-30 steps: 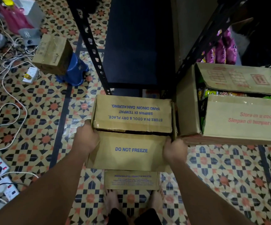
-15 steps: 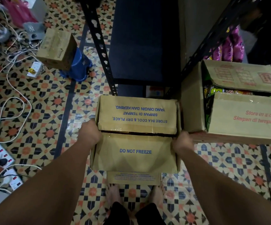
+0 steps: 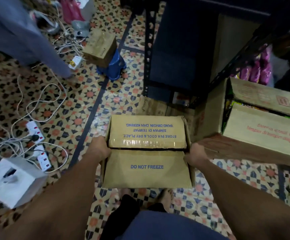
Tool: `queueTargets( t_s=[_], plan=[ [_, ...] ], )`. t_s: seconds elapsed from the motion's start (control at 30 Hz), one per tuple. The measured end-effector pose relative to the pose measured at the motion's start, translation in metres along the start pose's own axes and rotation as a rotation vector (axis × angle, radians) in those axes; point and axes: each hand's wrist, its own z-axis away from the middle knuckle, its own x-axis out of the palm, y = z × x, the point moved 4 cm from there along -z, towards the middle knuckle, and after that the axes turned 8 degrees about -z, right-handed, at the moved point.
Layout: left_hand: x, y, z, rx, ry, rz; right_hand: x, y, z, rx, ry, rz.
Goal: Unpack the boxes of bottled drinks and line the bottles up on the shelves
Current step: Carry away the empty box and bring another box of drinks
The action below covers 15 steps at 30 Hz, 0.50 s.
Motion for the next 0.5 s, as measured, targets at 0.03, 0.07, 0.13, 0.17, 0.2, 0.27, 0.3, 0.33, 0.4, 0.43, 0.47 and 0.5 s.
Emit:
queueTargets(
  t_s=[0.03,0.07,0.13,0.17,0.2,0.27,0.3,0.33,0.4,0.43,0.47,0.5],
  plan=[
    [0.001,-0.014,0.013,-0.024,0.003,0.008,0.002,-0.007,0.009,-0.031,-0.017,0.02],
    [0.002,-0.029,0.025,-0.05,0.007,0.021,0.004,-0.016,0.017,-0.063,-0.027,0.029],
    [0.005,-0.06,0.048,-0.104,0.02,0.062,0.01,-0.036,0.031,-0.131,-0.061,0.11],
    [0.006,-0.075,0.057,-0.126,0.036,0.09,0.013,-0.047,0.038,-0.158,-0.067,0.176],
    [0.005,-0.09,0.066,-0.147,0.049,0.118,0.017,-0.058,0.044,-0.189,-0.06,0.212],
    [0.001,-0.117,0.079,-0.176,0.069,0.163,0.028,-0.083,0.055,-0.233,-0.067,0.221],
    [-0.004,-0.131,0.083,-0.197,0.066,0.174,0.034,-0.098,0.058,-0.255,-0.063,0.24],
    [-0.009,-0.142,0.086,-0.21,0.069,0.183,0.039,-0.112,0.061,-0.266,-0.055,0.244],
    [-0.019,-0.165,0.089,-0.213,0.082,0.219,0.051,-0.14,0.066,-0.295,-0.055,0.27],
    [-0.025,-0.176,0.089,-0.214,0.088,0.231,0.056,-0.153,0.07,-0.309,-0.061,0.276],
    [-0.03,-0.187,0.09,-0.225,0.096,0.243,0.062,-0.166,0.072,-0.334,-0.056,0.272],
    [-0.039,-0.198,0.09,-0.236,0.103,0.242,0.069,-0.183,0.072,-0.363,-0.051,0.264]
  ],
)
